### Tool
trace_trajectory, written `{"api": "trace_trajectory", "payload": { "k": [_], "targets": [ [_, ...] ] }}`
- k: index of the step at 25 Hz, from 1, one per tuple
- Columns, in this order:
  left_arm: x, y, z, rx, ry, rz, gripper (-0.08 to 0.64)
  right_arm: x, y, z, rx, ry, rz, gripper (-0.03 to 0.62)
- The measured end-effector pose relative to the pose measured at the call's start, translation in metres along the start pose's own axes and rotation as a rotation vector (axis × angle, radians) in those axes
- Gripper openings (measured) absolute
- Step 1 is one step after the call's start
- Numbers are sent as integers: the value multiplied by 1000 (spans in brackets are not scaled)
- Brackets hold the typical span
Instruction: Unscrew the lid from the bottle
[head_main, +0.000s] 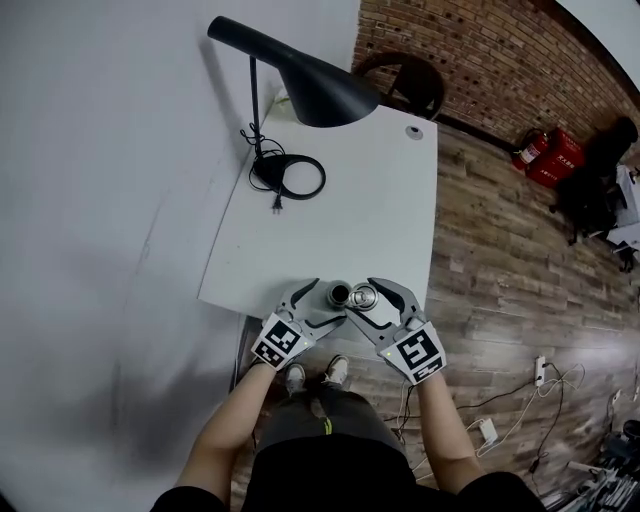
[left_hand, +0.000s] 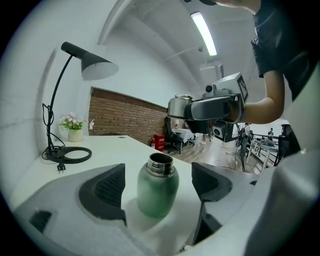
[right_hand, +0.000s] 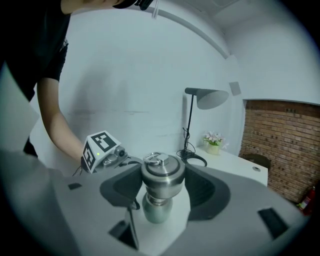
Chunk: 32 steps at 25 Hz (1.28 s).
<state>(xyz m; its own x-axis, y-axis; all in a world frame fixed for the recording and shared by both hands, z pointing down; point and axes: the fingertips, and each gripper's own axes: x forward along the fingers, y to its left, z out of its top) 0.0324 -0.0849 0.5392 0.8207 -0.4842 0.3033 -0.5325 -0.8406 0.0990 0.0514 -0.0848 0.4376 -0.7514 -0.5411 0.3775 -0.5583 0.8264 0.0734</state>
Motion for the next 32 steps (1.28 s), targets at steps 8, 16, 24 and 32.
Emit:
{"api": "trace_trajectory", "payload": {
  "k": [8, 16, 24, 32],
  "targets": [
    [-34, 17, 14, -65, -26, 100, 394, -14, 1, 29, 1, -42, -66, 267],
    [-65, 31, 58, -77, -79, 166, 351, -28, -2, 53, -60, -35, -120, 267],
    [-91, 46, 110, -60, -150, 244, 37, -42, -20, 71, -65, -36, -195, 267],
    [-156, 73, 155, -17, -208, 458, 23, -67, -55, 86, 7, -79, -274, 267]
  ]
}}
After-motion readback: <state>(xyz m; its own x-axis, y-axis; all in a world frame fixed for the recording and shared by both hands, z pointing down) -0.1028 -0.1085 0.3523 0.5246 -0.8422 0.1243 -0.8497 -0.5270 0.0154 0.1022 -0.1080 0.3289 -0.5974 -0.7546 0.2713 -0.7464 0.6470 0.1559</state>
